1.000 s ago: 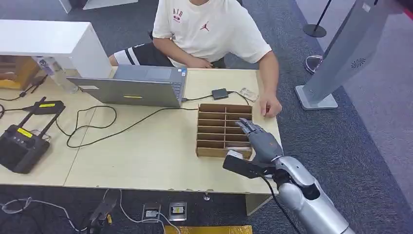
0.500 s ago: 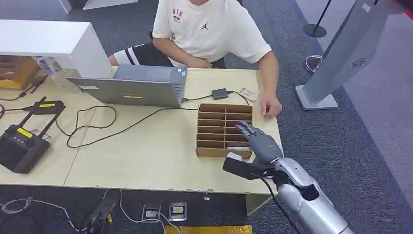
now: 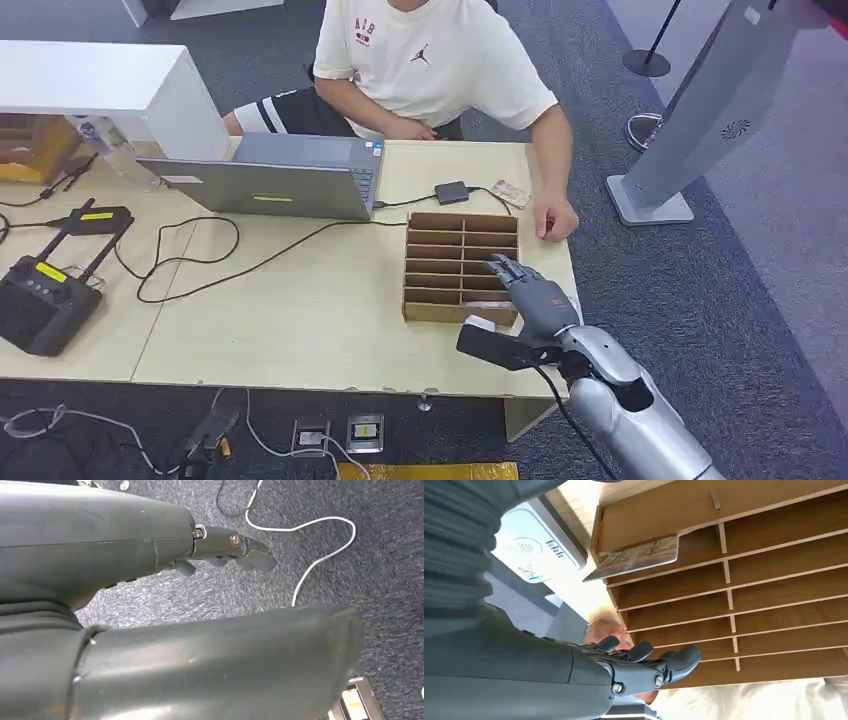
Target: Pass the card to the sensor for recognition and then transmit it.
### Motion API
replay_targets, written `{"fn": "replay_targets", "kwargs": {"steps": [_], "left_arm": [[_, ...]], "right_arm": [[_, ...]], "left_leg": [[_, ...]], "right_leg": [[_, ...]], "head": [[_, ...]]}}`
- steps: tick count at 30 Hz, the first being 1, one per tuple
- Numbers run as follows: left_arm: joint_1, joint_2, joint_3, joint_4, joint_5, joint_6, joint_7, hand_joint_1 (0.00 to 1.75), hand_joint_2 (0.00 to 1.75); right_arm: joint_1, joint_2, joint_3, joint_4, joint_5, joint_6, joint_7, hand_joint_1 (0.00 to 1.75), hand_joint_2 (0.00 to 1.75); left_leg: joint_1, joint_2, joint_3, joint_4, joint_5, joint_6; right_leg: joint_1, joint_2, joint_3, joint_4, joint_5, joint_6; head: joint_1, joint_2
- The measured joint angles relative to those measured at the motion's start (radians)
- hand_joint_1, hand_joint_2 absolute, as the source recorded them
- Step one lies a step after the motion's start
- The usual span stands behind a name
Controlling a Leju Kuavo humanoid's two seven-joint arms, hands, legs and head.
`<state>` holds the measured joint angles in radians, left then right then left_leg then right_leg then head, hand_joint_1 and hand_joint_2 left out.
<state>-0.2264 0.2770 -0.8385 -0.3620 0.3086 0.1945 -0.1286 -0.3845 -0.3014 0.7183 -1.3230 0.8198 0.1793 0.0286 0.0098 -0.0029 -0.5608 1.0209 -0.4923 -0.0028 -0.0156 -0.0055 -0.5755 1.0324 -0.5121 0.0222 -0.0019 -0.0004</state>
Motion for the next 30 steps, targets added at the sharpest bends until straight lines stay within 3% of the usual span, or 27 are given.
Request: {"fn": "replay_targets", "kwargs": {"steps": [13, 14, 15, 16, 18, 30], "left_arm": [[0.000, 0.000, 0.000, 0.000, 0.000, 0.002, 0.000, 0.00, 0.00], [0.000, 0.000, 0.000, 0.000, 0.000, 0.002, 0.001, 0.00, 0.00], [0.000, 0.000, 0.000, 0.000, 0.000, 0.002, 0.001, 0.00, 0.00], [0.000, 0.000, 0.000, 0.000, 0.000, 0.000, 0.003, 0.00, 0.00], [0.000, 0.000, 0.000, 0.000, 0.000, -0.003, 0.006, 0.00, 0.00], [0.005, 0.003, 0.000, -0.001, 0.007, -0.003, 0.010, 0.00, 0.00]], "right_arm": [[-0.001, 0.001, 0.000, 0.008, 0.002, 0.016, 0.000, 0.09, 1.75], [-0.001, 0.002, 0.000, 0.008, 0.002, 0.021, 0.000, 0.33, 1.75], [-0.001, 0.002, 0.000, 0.008, 0.002, 0.023, 0.000, 0.33, 1.75], [-0.001, 0.002, 0.000, 0.008, 0.002, 0.043, 0.000, 1.69, 1.75], [-0.004, 0.003, 0.002, 0.011, 0.001, 0.081, 0.007, 1.75, 1.75], [-0.025, 0.008, 0.014, 0.021, 0.003, 0.086, 0.012, 1.75, 1.75]], "left_leg": [[0.000, 0.000, 0.000, 0.000, 0.000, 0.000], [0.000, 0.000, 0.000, 0.000, 0.000, 0.000], [0.000, 0.000, 0.000, 0.000, 0.000, 0.000], [0.000, 0.000, 0.000, 0.000, 0.000, 0.000], [0.000, 0.000, 0.000, 0.000, 0.000, 0.000], [0.000, 0.000, 0.000, 0.000, 0.000, 0.000]], "right_leg": [[0.000, 0.000, 0.000, 0.000, 0.000, 0.000], [0.000, 0.000, 0.000, 0.000, 0.000, 0.000], [0.000, 0.000, 0.000, 0.000, 0.000, 0.000], [0.000, 0.000, 0.000, 0.000, 0.000, 0.000], [0.000, 0.000, 0.000, 0.000, 0.000, 0.000], [0.000, 0.000, 0.000, 0.000, 0.000, 0.000]], "head": [[0.000, 0.000], [0.000, 0.000], [0.000, 0.000], [0.000, 0.000], [0.000, 0.000], [0.000, 0.000]]}}
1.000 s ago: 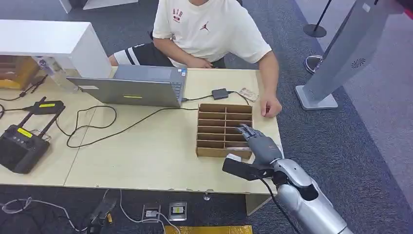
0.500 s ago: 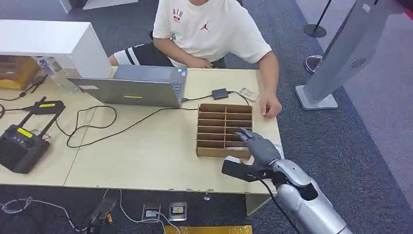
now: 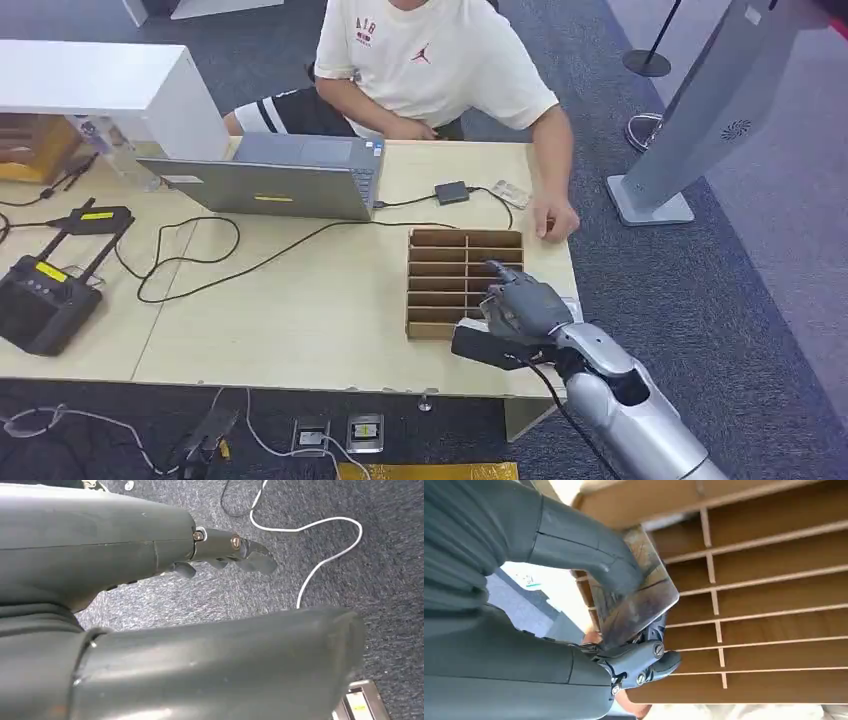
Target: Pass the card to the sensor for recognition and then transmit it.
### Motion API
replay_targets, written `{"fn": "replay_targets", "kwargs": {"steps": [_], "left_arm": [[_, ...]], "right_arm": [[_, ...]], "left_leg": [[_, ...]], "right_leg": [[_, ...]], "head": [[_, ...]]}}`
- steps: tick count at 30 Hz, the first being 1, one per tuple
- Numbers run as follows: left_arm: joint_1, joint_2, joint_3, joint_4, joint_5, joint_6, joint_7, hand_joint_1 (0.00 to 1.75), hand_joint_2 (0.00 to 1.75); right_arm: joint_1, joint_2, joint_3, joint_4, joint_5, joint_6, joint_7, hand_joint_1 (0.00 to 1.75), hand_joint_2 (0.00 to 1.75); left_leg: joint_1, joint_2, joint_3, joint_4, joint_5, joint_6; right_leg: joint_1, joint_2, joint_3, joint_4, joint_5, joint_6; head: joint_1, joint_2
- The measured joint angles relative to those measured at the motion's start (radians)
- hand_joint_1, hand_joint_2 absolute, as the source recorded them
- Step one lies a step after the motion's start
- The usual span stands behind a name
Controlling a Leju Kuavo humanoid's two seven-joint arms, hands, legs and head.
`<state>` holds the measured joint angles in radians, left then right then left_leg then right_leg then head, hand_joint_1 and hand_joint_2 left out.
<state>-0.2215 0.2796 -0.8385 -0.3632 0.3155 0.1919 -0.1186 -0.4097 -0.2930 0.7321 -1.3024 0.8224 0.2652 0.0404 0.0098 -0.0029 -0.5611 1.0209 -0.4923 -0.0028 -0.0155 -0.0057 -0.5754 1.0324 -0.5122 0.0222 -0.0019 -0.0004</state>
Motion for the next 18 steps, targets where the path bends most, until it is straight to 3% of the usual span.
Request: {"fn": "replay_targets", "kwargs": {"steps": [10, 18], "left_arm": [[0.000, 0.003, 0.000, -0.005, 0.002, 0.007, 0.001, 0.00, 0.00], [0.001, 0.002, 0.000, -0.005, 0.008, 0.024, -0.009, 0.00, 0.00]], "right_arm": [[-0.002, 0.008, 0.000, 0.022, 0.007, -0.041, -0.005, 1.75, 1.75], [-0.023, 0.014, -0.018, 0.028, 0.025, -0.161, 0.011, 1.75, 1.75]], "left_leg": [[0.000, 0.000, 0.000, 0.000, 0.000, 0.000], [0.000, 0.000, 0.000, 0.000, 0.000, 0.000]], "right_leg": [[0.000, 0.000, 0.000, 0.000, 0.000, 0.000], [0.000, 0.000, 0.000, 0.000, 0.000, 0.000]], "head": [[0.000, 0.000], [0.000, 0.000]]}}
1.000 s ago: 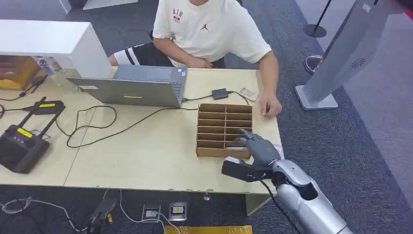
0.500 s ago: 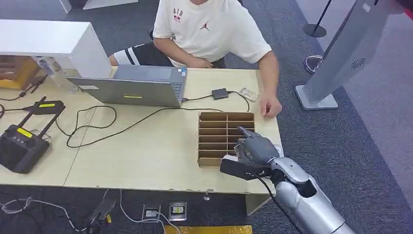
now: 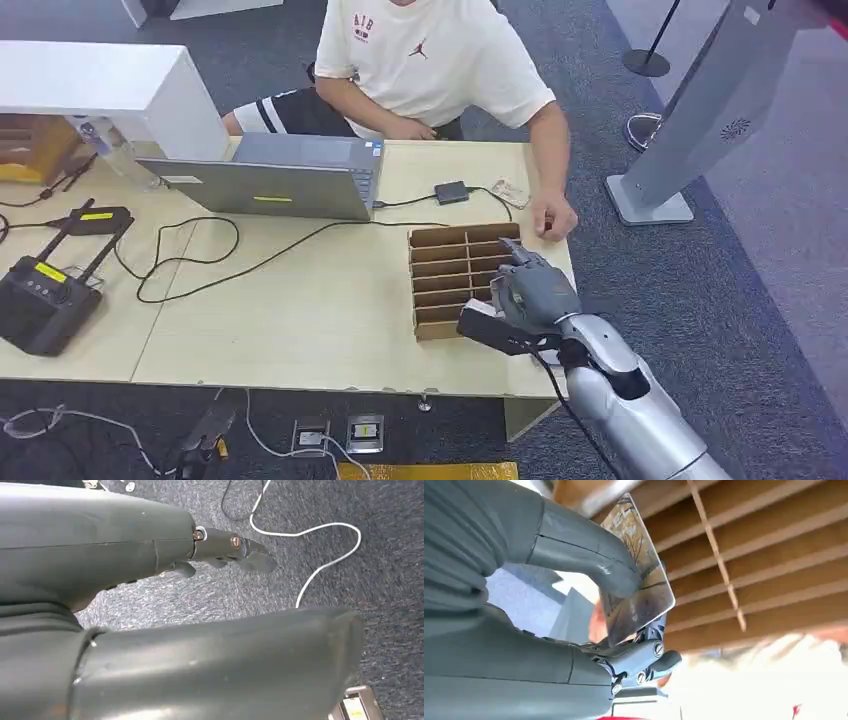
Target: Pass the card to the sensor for recognition and then transmit it.
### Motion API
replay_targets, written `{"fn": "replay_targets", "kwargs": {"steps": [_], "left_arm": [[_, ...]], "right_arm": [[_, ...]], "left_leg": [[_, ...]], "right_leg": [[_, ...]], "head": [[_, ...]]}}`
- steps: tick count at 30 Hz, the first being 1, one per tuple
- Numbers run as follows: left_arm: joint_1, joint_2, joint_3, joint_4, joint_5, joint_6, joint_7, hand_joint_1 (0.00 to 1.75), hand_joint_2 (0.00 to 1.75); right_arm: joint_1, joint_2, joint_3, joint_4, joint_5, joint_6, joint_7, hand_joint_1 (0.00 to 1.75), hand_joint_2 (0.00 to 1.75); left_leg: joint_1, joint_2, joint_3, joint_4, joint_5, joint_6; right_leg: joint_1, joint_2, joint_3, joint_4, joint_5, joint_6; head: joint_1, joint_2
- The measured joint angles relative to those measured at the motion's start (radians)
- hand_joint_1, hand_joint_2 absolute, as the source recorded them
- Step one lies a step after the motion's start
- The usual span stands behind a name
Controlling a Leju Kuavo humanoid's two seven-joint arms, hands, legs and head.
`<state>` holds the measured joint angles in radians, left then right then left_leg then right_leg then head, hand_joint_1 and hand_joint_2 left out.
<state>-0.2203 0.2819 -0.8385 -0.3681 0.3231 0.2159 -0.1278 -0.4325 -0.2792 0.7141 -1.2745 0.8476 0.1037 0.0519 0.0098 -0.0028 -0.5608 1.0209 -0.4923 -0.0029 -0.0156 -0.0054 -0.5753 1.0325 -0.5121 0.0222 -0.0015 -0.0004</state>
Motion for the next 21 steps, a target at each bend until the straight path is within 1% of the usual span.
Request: {"fn": "replay_targets", "kwargs": {"steps": [2, 5, 8, 10, 12, 14, 16, 19, 21], "left_arm": [[0.002, 0.000, 0.000, 0.000, 0.000, 0.007, -0.010, 0.00, 0.00], [0.003, 0.000, 0.000, 0.000, -0.002, 0.011, -0.029, 0.00, 0.00], [0.001, -0.001, 0.000, 0.000, -0.007, 0.015, -0.038, 0.00, 0.00], [0.000, -0.002, 0.000, 0.000, -0.008, 0.016, -0.039, 0.00, 0.00], [-0.003, -0.005, 0.000, 0.000, -0.011, 0.018, -0.040, 0.00, 0.00], [-0.005, -0.006, 0.000, 0.000, -0.016, 0.016, -0.040, 0.00, 0.00], [-0.012, -0.008, -0.001, 0.000, -0.021, 0.009, -0.040, 0.00, 0.00], [-0.021, -0.012, -0.001, 0.000, -0.024, -0.002, -0.037, 0.00, 0.00], [-0.027, -0.013, -0.001, 0.000, -0.029, -0.008, -0.030, 0.00, 0.00]], "right_arm": [[-0.013, 0.000, -0.018, -0.007, 0.013, -0.025, 0.008, 1.75, 1.75], [-0.054, 0.000, -0.063, -0.046, 0.034, -0.025, 0.020, 1.75, 1.75], [-0.140, -0.002, -0.119, -0.078, 0.035, -0.011, 0.004, 1.75, 1.75], [-0.171, -0.002, -0.132, -0.079, 0.034, -0.008, -0.005, 1.75, 1.75], [-0.231, -0.003, -0.160, -0.080, 0.031, -0.006, -0.032, 1.75, 1.75], [-0.266, -0.003, -0.163, -0.076, 0.038, 0.000, -0.054, 1.75, 1.75], [-0.307, -0.003, -0.160, -0.043, 0.057, 0.002, -0.088, 1.75, 1.75], [-0.343, 0.010, -0.154, 0.023, 0.083, -0.027, -0.136, 1.75, 1.75], [-0.367, 0.023, -0.149, 0.076, 0.092, -0.049, -0.149, 1.75, 1.75]], "left_leg": [[0.000, 0.000, 0.000, 0.000, 0.000, 0.000], [0.000, 0.000, 0.000, 0.000, 0.000, 0.000], [0.000, 0.001, 0.001, 0.000, 0.000, 0.000], [0.000, 0.001, 0.001, 0.000, 0.000, 0.000], [0.000, 0.001, 0.000, 0.000, 0.000, 0.000], [0.000, 0.001, 0.000, 0.000, 0.000, 0.000], [0.000, 0.001, 0.000, 0.000, 0.000, 0.000], [0.000, 0.000, -0.001, 0.000, 0.000, 0.000], [0.000, 0.000, -0.001, 0.000, 0.000, 0.000]], "right_leg": [[0.000, 0.000, 0.000, 0.000, 0.000, 0.000], [0.000, 0.000, 0.000, 0.000, 0.000, 0.000], [0.000, 0.001, 0.000, 0.000, 0.000, 0.000], [0.000, 0.001, 0.000, 0.000, 0.000, 0.000], [0.000, 0.000, 0.000, 0.000, 0.000, 0.000], [0.000, 0.001, 0.000, 0.000, 0.000, 0.000], [0.000, 0.001, 0.000, 0.000, 0.000, 0.000], [0.000, 0.000, 0.000, 0.001, 0.000, 0.000], [0.000, 0.000, 0.000, 0.001, 0.000, 0.000]], "head": [[0.000, 0.000], [0.000, 0.000], [-0.001, 0.000], [0.001, 0.000], [0.000, 0.000], [0.000, 0.000], [-0.001, 0.000], [-0.001, 0.000], [0.000, 0.000]]}}
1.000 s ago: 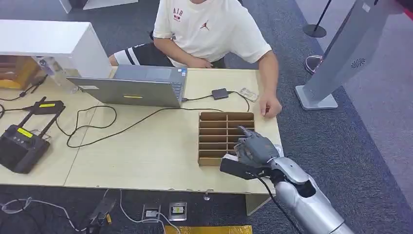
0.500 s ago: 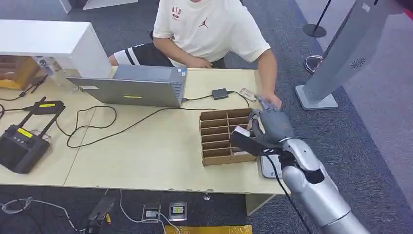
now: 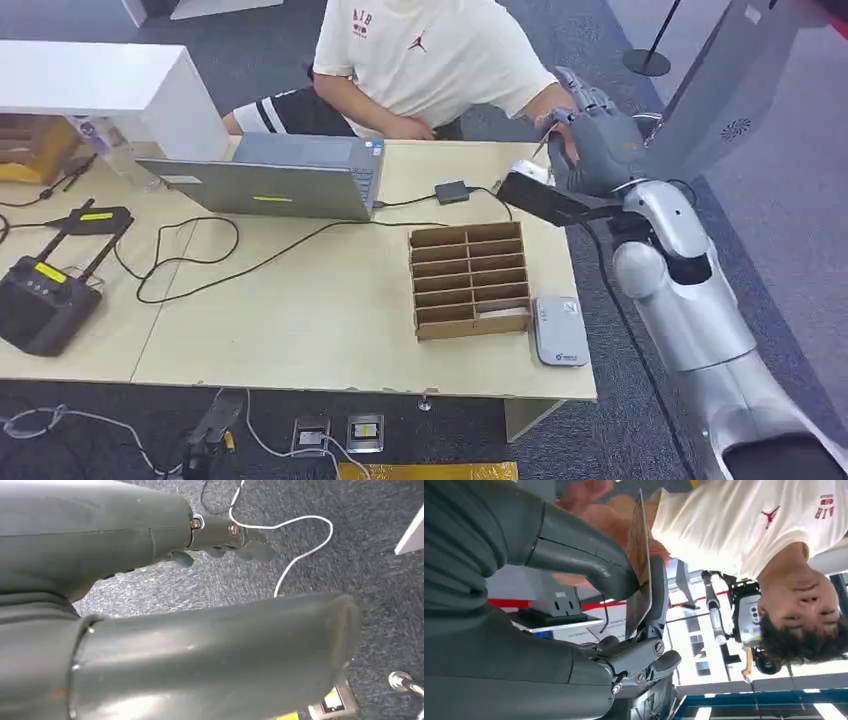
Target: Pass the card to the sensor for recognition and then transmit it.
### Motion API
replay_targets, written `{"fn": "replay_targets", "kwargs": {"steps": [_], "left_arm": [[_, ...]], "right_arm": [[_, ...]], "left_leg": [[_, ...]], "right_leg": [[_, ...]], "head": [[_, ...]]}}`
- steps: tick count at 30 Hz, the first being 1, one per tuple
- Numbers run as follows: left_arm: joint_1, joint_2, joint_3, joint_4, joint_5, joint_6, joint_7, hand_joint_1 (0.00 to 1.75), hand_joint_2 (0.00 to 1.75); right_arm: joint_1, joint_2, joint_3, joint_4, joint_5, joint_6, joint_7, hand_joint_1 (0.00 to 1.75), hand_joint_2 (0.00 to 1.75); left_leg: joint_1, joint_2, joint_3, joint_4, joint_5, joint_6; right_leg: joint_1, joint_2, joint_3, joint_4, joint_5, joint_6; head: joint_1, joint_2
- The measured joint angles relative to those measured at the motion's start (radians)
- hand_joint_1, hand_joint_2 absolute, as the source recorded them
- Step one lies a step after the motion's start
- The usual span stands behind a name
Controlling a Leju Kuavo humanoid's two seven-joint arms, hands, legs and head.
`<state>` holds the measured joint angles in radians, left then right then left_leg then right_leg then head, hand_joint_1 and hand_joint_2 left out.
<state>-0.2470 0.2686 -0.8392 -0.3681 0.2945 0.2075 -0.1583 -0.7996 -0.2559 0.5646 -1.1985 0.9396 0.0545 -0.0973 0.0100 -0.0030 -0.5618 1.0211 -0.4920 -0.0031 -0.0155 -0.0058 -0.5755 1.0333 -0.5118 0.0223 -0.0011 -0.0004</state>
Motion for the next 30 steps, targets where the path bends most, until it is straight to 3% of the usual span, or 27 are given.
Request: {"fn": "replay_targets", "kwargs": {"steps": [5, 13, 14, 15, 24, 30], "left_arm": [[-0.012, -0.001, 0.000, 0.000, -0.002, -0.006, 0.005, 0.00, 0.00], [-0.016, -0.002, 0.000, 0.000, -0.004, -0.007, 0.012, 0.00, 0.00], [-0.017, -0.002, 0.000, 0.000, -0.004, -0.006, 0.013, 0.00, 0.00], [-0.017, -0.002, 0.000, 0.000, -0.004, -0.006, 0.013, 0.00, 0.00], [-0.001, 0.000, 0.001, 0.000, 0.021, 0.029, -0.005, 0.00, 0.00], [0.034, 0.003, 0.017, 0.000, 0.065, 0.073, -0.039, 0.00, 0.00]], "right_arm": [[-0.043, 0.037, 0.024, 0.154, 0.010, -0.044, -0.018, 1.75, 1.75], [-0.075, 0.072, 0.051, 0.311, 0.030, -0.055, -0.025, 1.75, 1.75], [-0.076, 0.076, 0.054, 0.329, 0.031, -0.064, -0.029, 0.68, 1.75], [-0.081, 0.082, 0.060, 0.349, 0.031, -0.075, -0.032, 0.00, 1.75], [-0.114, 0.112, 0.090, 0.469, 0.016, -0.232, -0.067, 0.00, 1.75], [-0.175, 0.036, 0.038, 0.473, -0.123, -0.396, -0.107, 0.00, 1.75]], "left_leg": [[0.000, 0.000, 0.000, 0.000, 0.000, 0.000], [0.000, 0.000, 0.000, 0.000, 0.000, 0.000], [0.000, 0.000, 0.000, 0.000, 0.000, 0.000], [0.000, 0.000, 0.000, 0.000, 0.000, 0.000], [0.000, 0.000, 0.001, 0.000, 0.000, 0.000], [0.000, -0.001, 0.001, 0.001, 0.000, 0.000]], "right_leg": [[0.000, 0.000, 0.000, 0.000, 0.000, 0.000], [0.000, 0.000, 0.000, 0.000, 0.000, 0.000], [0.000, 0.000, 0.000, 0.000, 0.000, 0.000], [0.000, 0.000, 0.000, 0.000, 0.000, 0.000], [0.000, 0.000, -0.001, 0.000, 0.000, 0.000], [0.000, -0.002, -0.001, -0.002, 0.000, 0.000]], "head": [[0.000, 0.000], [0.000, 0.000], [0.000, 0.000], [0.000, 0.000], [0.000, 0.000], [-0.001, 0.000]]}}
